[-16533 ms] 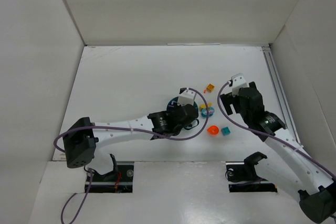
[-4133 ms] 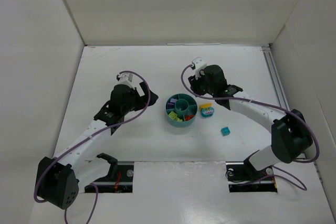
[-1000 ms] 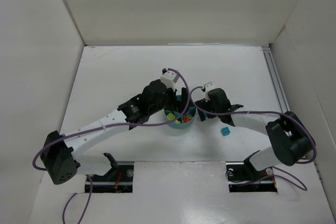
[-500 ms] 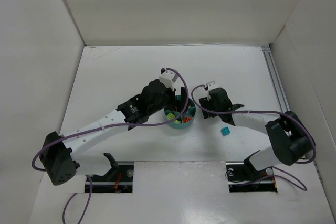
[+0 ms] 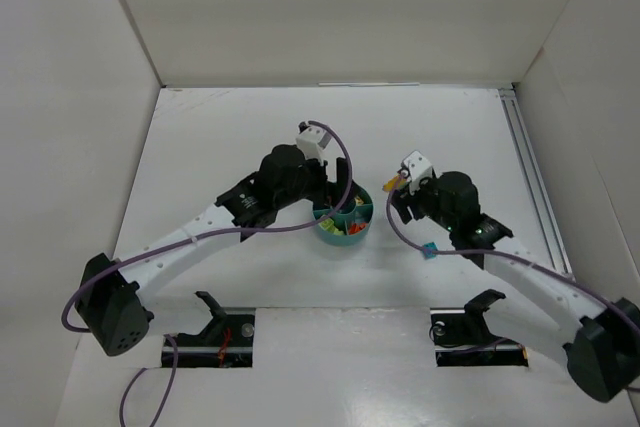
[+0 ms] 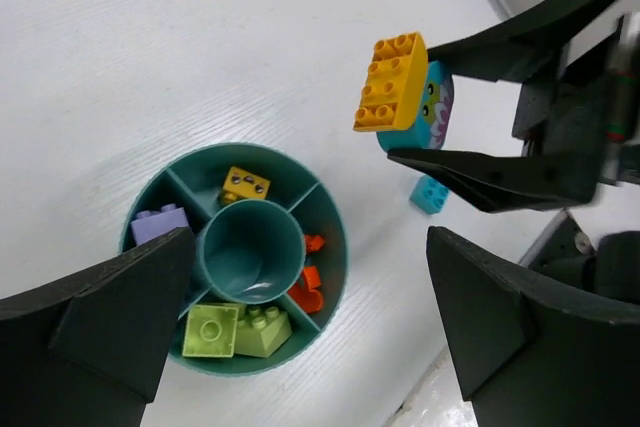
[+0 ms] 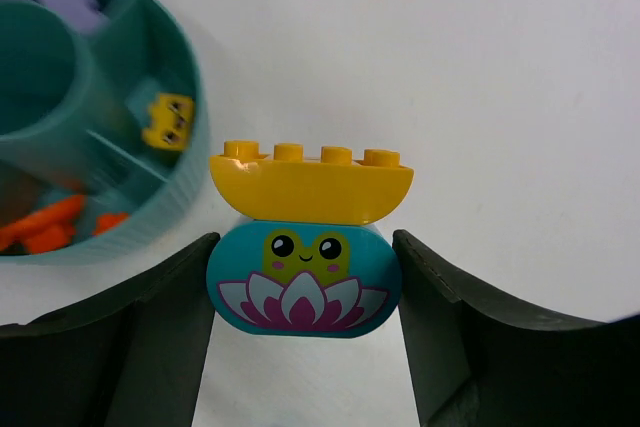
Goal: Sort the legos into containers by color
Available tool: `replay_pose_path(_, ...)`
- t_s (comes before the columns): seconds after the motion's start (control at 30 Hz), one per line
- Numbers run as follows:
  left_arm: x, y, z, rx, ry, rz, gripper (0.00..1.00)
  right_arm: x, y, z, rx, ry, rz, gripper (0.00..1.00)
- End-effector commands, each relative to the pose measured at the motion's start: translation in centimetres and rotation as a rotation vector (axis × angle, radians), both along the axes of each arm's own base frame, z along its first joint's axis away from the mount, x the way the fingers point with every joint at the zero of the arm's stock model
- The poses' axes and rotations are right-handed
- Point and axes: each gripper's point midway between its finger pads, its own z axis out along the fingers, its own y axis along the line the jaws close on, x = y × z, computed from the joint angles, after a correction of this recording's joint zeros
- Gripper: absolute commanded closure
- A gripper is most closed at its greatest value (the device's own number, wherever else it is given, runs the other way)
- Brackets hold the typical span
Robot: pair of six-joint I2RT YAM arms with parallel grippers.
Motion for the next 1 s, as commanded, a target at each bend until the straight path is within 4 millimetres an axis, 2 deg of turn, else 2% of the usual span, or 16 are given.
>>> replay_pose_path(0.0, -2.1, -2.0, 3.5, -0.12, -0.076, -0.189, 0.0, -2.3, 3.1, 5.5, -0.002, -0.245, 0.306, 0.4)
replay_pose_path(0.03, -2.3, -2.3, 4.4, -0.141, -0.098, -0.229, 0.0, -3.2, 3.8, 6.2, -0.004, -0.276, 0.36, 0.4)
replay_pose_path(0.07, -2.6, -2.6, 4.5, -0.158, -0.095, -0.269, 0.0, -3.8, 4.2, 7.9, -0.005, -0.346, 0.406, 0.4)
replay_pose_path(0.1, -4.0, -3.4, 5.8, -0.197, -0.114, -0.37, 0.0, -4.7, 4.9, 8.4, 0.004, -0.369, 0.461, 0.4)
replay_pose_path(0.17, -4.0, -3.9, 6.1, -0.222, -0.108, -0.436, 0.0, -5.6, 5.7, 9.8, -0.004, -0.422, 0.514, 0.4)
replay_pose_path(0.2, -4.6, -4.1, 7.1, -0.249, -0.112, -0.473, 0.0, -5.9, 6.1, 10.3, -0.005, -0.441, 0.542, 0.4)
replay_pose_path(0.23, -5.2, -4.4, 7.2, -0.269, -0.112, -0.532, 0.0, -6.3, 6.4, 10.1, -0.01, -0.437, 0.566, 0.4)
replay_pose_path(0.3, -5.8, -4.9, 7.4, -0.288, -0.099, -0.584, 0.0, -6.9, 7.2, 11.4, -0.005, -0.473, 0.598, 0.4)
replay_pose_path(0.33, -6.2, -5.1, 7.5, -0.301, -0.085, -0.618, 0.0, -6.9, 7.2, 11.4, -0.014, -0.48, 0.595, 0.4)
replay_pose_path(0.4, -6.2, -5.4, 7.2, -0.304, -0.069, -0.628, 0.0, -6.9, 7.4, 12.5, -0.01, -0.503, 0.587, 0.41)
replay_pose_path(0.57, -6.5, -5.5, 6.3, -0.31, -0.03, -0.64, 0.0, -7.6, 7.7, 13.7, -0.011, -0.547, 0.599, 0.41)
replay_pose_path(0.7, -6.6, -5.6, 6.5, -0.327, -0.04, -0.648, 0.13, -8.5, 8.5, 14.6, 0.005, -0.572, 0.649, 0.42)
replay_pose_path(0.73, -6.6, -5.6, 6.5, -0.331, -0.03, -0.646, 0.17, -8.5, 8.8, 14.2, -0.004, -0.567, 0.662, 0.42)
replay_pose_path(0.87, -6.4, -5.4, 6.8, -0.343, -0.041, -0.637, 0.41, -8.7, 9.3, 13.5, -0.023, -0.543, 0.68, 0.43)
replay_pose_path(0.9, -6.3, -5.4, 6.8, -0.341, -0.043, -0.628, 0.52, -8.9, 9.5, 13.5, -0.021, -0.543, 0.689, 0.43)
replay_pose_path(0.97, -6.3, -5.4, 6.9, -0.346, -0.033, -0.625, 0.59, -8.8, 9.3, 13.2, -0.03, -0.533, 0.679, 0.43)
